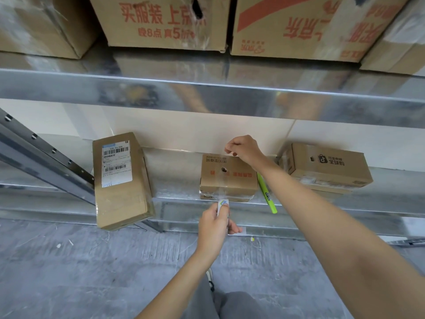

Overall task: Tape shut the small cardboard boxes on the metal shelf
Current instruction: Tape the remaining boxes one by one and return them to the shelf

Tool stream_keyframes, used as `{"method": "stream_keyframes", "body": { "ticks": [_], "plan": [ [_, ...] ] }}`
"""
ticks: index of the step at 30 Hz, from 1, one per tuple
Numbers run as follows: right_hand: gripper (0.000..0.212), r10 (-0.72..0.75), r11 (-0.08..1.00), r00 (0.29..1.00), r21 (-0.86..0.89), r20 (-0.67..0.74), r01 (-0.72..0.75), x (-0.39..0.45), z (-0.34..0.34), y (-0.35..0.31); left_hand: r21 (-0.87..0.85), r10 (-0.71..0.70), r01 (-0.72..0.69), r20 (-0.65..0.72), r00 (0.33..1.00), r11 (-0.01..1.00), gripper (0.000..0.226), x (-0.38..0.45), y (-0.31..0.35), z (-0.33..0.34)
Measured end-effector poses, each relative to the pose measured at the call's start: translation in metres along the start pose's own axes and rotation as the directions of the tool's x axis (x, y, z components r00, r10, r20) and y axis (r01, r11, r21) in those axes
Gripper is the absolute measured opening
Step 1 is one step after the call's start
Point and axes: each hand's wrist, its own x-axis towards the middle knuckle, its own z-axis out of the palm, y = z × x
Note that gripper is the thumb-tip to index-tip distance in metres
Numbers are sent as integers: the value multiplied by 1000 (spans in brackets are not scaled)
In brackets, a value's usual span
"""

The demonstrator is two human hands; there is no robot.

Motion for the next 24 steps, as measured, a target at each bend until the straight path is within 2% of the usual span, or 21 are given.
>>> {"method": "stream_keyframes", "body": {
  "ticks": [4,7,9,11,13,15,17,20,24],
  "plan": [
    [16,57,996,998,-74,19,-56,4,4,1,-1,62,-62,-50,997,998,16,2,-2,-1],
    [23,227,967,972,-134,65,-216,10,3,-5,5,127,-127,-42,991,992,51,6,-1,-4],
    [31,339,932,934,-176,113,-317,13,3,-10,39,141,-141,-1,990,989,65,9,1,-6],
    [31,404,898,903,-251,147,-361,15,2,-18,29,123,-123,8,992,992,68,12,1,-7],
    [20,452,858,870,-362,196,-364,17,-1,-24,21,112,-112,11,994,993,67,15,0,-9],
    [15,506,834,825,-384,251,-395,18,-6,-25,4,107,-107,27,994,994,65,17,-1,-14],
    [12,576,807,762,-352,296,-474,17,-11,-19,-19,97,-96,46,994,995,65,18,0,-20],
    [8,639,767,692,-210,334,-607,15,-16,0,-16,75,-73,95,993,997,63,22,4,-32],
    [9,637,731,681,-2,361,-683,6,-14,20,-31,31,-26,160,987,999,60,29,12,-44]
  ]
}}
